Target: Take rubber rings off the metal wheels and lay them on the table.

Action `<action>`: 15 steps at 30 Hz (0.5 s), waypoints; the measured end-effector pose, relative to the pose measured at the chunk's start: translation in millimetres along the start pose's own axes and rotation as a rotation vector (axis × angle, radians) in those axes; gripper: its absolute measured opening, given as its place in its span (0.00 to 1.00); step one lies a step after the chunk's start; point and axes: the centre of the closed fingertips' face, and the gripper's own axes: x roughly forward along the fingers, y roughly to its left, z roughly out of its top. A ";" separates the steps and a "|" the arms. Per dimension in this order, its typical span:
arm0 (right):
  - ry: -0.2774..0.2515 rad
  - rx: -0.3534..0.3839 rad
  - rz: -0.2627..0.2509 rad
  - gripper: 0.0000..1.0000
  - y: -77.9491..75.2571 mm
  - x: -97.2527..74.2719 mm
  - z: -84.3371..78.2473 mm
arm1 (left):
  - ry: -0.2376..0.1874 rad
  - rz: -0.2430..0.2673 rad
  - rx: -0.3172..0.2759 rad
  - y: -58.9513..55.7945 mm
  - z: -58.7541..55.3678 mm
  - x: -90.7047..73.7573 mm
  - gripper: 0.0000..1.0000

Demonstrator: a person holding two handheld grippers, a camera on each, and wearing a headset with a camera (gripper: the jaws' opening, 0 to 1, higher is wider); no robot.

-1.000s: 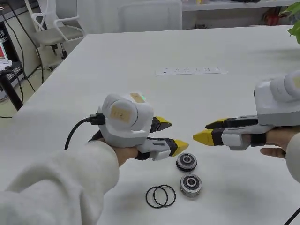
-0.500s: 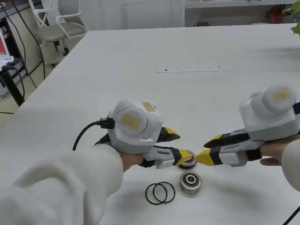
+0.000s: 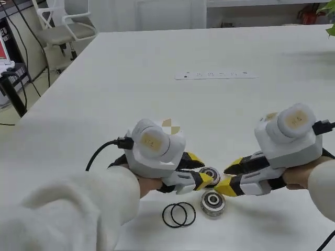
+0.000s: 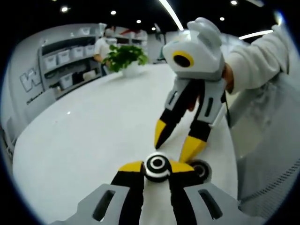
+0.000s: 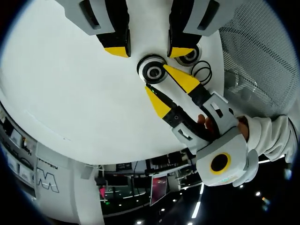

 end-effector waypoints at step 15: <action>-0.034 -0.011 0.010 0.31 5.2 6.1 8.1 | 0.006 -0.009 0.026 -2.7 -1.1 3.0 0.14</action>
